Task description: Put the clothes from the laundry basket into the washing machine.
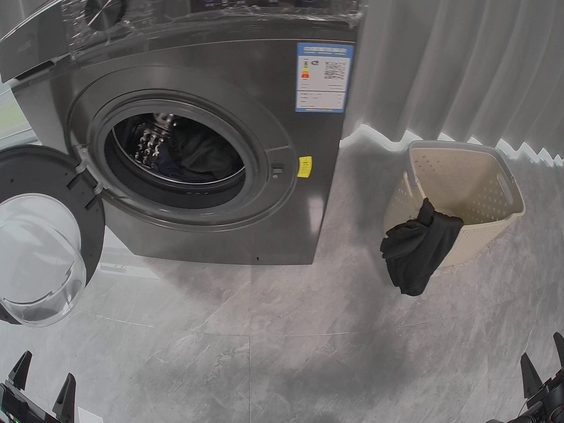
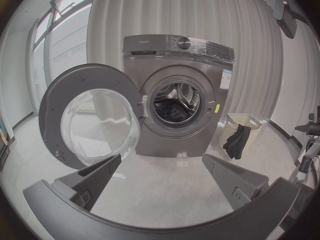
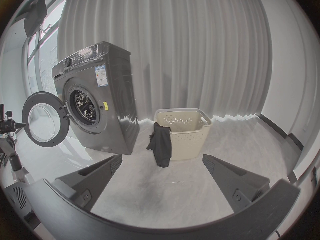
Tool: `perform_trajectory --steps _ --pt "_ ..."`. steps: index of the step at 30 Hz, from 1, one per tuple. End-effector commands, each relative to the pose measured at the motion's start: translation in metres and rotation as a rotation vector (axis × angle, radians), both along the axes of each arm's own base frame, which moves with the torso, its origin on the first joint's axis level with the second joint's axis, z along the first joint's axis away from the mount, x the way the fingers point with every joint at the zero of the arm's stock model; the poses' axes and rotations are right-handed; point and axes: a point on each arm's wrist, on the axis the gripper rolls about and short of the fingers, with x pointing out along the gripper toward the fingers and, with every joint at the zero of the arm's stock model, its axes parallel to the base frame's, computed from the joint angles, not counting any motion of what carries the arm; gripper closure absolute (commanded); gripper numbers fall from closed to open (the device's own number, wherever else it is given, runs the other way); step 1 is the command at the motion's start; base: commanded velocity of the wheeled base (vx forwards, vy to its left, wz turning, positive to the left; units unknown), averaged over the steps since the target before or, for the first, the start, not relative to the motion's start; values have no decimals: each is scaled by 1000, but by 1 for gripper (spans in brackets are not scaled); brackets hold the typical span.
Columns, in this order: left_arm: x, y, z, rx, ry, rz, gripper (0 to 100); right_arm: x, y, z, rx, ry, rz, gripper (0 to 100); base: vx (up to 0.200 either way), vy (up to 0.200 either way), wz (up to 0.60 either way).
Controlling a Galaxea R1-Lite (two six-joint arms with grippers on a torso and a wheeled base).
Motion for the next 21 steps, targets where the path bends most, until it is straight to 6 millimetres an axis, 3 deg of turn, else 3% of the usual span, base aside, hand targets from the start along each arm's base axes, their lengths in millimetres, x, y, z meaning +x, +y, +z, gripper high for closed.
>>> perform_trajectory --steps 1,3,10,19,21 --pt "0 0 -5 0 2 0 0 0 0 -5 -1 2 0 0 0 -200 0" --pt "0 0 -5 0 2 0 0 0 0 -5 -1 2 0 0 0 -200 0" --pt "0 0 -5 0 2 0 0 0 0 -5 -1 2 0 0 0 0 0" --pt "0 0 -5 0 2 2 0 0 0 -5 -5 2 6 0 0 0 -600" --pt "0 0 -5 0 1 0 0 0 0 -5 -5 2 6 0 0 0 0"
